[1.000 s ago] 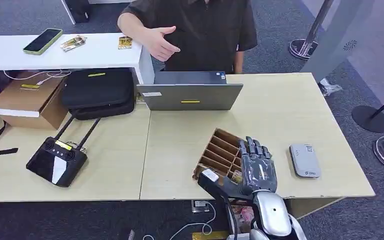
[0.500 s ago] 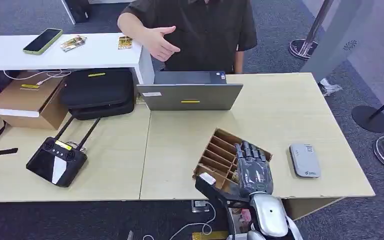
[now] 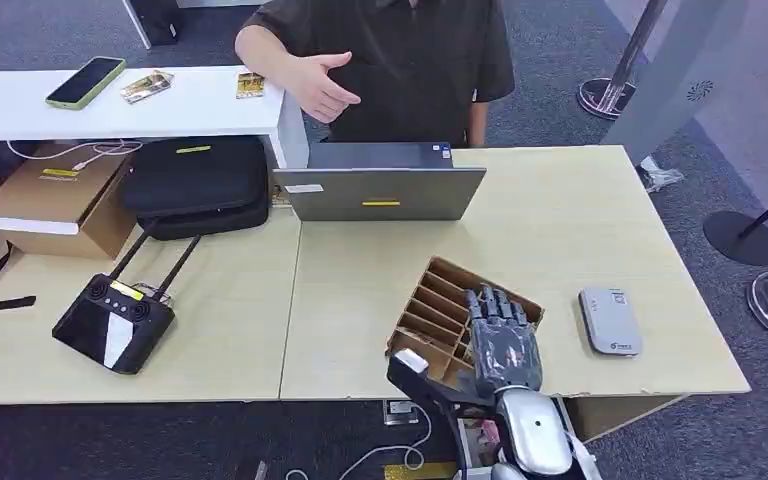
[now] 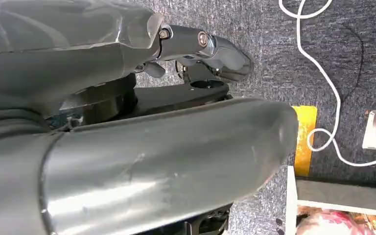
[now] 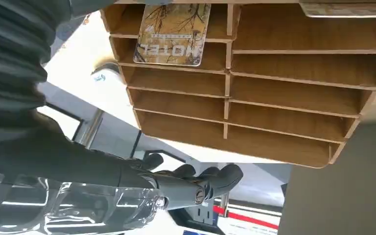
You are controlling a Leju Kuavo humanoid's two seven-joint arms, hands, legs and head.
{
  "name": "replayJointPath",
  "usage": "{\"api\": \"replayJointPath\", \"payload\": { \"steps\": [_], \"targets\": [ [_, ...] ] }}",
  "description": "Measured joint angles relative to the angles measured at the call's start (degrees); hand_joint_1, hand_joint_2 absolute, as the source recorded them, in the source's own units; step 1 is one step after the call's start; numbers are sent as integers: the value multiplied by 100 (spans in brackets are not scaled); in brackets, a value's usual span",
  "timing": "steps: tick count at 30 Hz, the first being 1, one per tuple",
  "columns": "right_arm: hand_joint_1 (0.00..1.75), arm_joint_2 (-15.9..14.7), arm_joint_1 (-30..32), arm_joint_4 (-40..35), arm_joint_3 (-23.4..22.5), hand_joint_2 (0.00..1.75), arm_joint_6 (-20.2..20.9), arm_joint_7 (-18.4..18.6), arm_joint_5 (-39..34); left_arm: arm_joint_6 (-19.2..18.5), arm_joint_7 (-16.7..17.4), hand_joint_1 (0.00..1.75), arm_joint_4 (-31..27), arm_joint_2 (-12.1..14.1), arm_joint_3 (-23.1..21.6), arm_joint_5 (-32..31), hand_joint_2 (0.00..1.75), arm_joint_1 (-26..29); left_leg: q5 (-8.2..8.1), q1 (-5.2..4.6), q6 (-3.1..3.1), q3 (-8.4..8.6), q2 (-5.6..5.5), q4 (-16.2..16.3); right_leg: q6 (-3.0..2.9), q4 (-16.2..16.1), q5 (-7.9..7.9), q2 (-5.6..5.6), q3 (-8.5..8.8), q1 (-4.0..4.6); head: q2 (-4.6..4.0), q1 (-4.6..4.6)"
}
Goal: Pass the card to the sensor for recognition and then transmit it.
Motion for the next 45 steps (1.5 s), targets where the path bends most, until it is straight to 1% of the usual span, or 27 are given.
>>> {"api": "replayJointPath", "payload": {
  "steps": [5, 11, 15, 18, 20, 23, 28, 39, 45],
  "targets": [
    [0, 0, -13, 26, 33, 175, 33, -9, 7, -11, 9, 0, 0, 0, -26, -20, 0, -3, 0, 0, 0, 0, 0, 0, 0, 0, 0, 0, 0, 0, 0, 0],
    [0, 83, -79, 193, 160, 175, 83, -17, 20, -24, 70, 0, 0, -4, -155, -28, 0, -36, 0, 0, 0, 1, 0, 0, 0, 0, 0, 0, 0, 0, 0, 0],
    [0, 120, -135, 332, 177, 175, 13, -41, 24, -24, 87, 0, 0, -24, -205, -42, 0, -72, 0, 0, 0, -1, 1, 0, 0, 1, 0, 0, 0, 0, 0, 0],
    [0, 252, -385, 668, 184, 175, -188, -138, 90, -57, 153, 0, 0, -39, -295, -17, 0, -140, 2, 0, -2, 2, 5, 0, -4, 1, 3, 5, 0, 0, 0, 0],
    [0, 426, -600, 1092, 195, 175, -297, -201, 109, -57, 210, 0, 0, -61, -348, 2, 0, -208, 9, 1, -4, 2, 3, 0, -4, 1, 3, 2, 0, 0, 0, 0],
    [0, 620, -867, 1523, 223, 175, -323, -253, 151, -52, 260, 0, 0, -63, -439, 59, 0, -247, 9, 2, -5, 2, 3, 0, -10, 3, 7, 4, 0, 0, 0, -2],
    [0, 861, -1177, 2022, 299, 175, -426, -400, 138, -39, 315, 0, 0, -63, -564, 122, 0, -287, 11, 3, -8, 1, 2, 0, -11, 3, 8, 3, -1, 1, 0, 0],
    [0, 1073, -1466, 2568, 313, 175, -439, -430, 107, 11, 398, 0, 0, -63, -763, 249, 0, -323, 11, 1, -8, 1, 3, 0, -11, 3, 8, 3, -1, 1, 0, 0],
    [0, 1106, -1533, 2723, 319, 175, -444, -428, 105, 13, 402, 0, 0, -63, -854, 293, 0, -323, 11, 2, -8, 1, 2, 0, -11, 3, 8, 2, -1, 1, 0, 0]
  ]
}}
